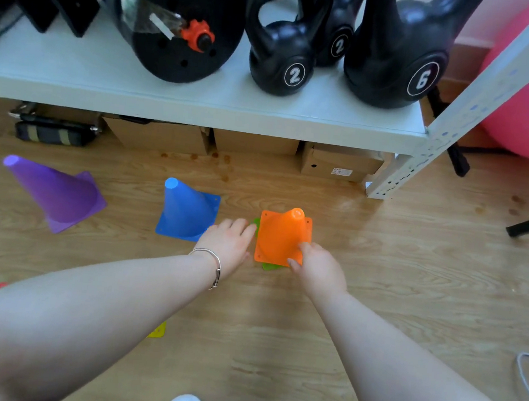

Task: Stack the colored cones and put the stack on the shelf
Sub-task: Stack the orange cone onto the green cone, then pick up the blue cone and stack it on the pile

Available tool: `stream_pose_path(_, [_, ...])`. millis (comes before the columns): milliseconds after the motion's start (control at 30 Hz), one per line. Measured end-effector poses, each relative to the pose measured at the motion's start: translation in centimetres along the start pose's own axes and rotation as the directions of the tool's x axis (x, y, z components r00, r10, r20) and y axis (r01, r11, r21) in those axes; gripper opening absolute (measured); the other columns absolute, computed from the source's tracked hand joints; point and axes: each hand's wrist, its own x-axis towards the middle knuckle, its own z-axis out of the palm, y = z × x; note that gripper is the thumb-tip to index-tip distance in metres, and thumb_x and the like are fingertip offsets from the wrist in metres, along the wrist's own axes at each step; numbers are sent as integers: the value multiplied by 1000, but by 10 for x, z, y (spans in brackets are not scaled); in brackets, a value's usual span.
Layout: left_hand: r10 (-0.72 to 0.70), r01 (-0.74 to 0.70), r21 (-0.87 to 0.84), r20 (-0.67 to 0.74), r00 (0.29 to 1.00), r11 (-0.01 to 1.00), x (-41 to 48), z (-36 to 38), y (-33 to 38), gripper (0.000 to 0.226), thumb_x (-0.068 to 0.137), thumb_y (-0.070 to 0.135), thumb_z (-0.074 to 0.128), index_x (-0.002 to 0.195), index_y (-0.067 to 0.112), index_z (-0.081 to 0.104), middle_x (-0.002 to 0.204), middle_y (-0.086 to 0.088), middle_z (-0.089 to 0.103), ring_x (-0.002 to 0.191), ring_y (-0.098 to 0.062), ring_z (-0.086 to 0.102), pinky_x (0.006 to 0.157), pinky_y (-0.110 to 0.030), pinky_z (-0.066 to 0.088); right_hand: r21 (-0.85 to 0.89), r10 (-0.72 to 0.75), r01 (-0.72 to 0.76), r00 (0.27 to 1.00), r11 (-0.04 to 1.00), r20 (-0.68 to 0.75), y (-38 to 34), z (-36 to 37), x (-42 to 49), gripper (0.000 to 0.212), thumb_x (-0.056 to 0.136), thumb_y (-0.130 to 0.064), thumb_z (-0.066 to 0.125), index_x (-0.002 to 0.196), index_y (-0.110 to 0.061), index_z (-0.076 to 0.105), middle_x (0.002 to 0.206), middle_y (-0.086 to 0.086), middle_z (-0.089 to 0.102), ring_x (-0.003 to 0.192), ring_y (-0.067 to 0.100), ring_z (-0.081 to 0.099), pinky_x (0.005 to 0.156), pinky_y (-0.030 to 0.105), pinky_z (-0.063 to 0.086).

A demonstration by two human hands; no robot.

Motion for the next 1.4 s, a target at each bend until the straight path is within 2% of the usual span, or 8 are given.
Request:
stream_pose_path(133, [-40,43,60,-39,998,997,-21,-15,-21,61,88,34,58,140,11,34,132,-11,50,117,-32,52,84,-41,48,-41,-14,15,1000,999,18,-28,-2,-7,34,94,-41,51,115,-15,53,113,10,60,103,33,61,72,39,50])
stream_pose_path(300, [-177,183,113,-55,983,977,-47,-30,-48,56,75,37,71,122,11,55,101,-6,63,92,-28,63,65,-36,51,-49,-98,100,995,994,30,-73,-12,-2,35,93,-37,52,119,-13,52,115,9,59,103,33,61,77,41,53])
stream_pose_path(367, [-220,226,98,-64,973,969,-56,-36,-60,53,73,39,73,116,13,58,97,-5,63,89,-27,63,63,-35,51,-49,-129,130,991,990,31,-91,-18,3,38,93,-35,52,123,-12,51,117,10,58,105,32,61,79,42,54])
stream_pose_path(533, [-311,315,33,-85,946,948,-69,-47,-92,39,88,37,56,118,14,46,112,-5,54,105,-27,55,79,-36,47,-32,-215,214,976,976,-24,-136,-34,18,40,93,-32,52,129,-14,49,121,10,58,111,33,59,82,40,52])
stream_pose_path(733, [-454,452,-71,-9,891,889,-62,-44,-136,41,91,37,53,122,14,41,121,-6,50,114,-28,51,84,-39,46,20,-252,252,968,968,-6,-177,-35,44,41,94,-30,49,132,-17,46,127,7,56,114,30,56,86,42,53])
stream_pose_path(1067, [-394,438,-189,228,890,879,-23,-5,-170,54,92,31,53,137,13,30,136,-11,43,121,-35,48,92,-47,46,12,-239,240,961,971,139,-178,3,72,53,95,-28,47,146,-20,33,142,10,48,123,30,52,92,42,51])
stream_pose_path(1233, [-361,444,-313,289,886,839,-11,11,-172,66,91,29,54,145,16,19,141,-14,41,120,-37,52,95,-46,46,135,-228,209,961,969,154,-182,10,74,56,93,-27,54,145,-15,35,140,13,51,126,30,50,97,39,45])
stream_pose_path(1400, [-368,459,-445,280,887,769,-8,19,-170,67,89,26,58,143,10,21,140,-18,45,122,-37,51,100,-44,44,285,-221,163,957,945,187,-188,18,78,68,92,-30,58,151,-19,26,149,6,44,134,25,44,105,33,39])
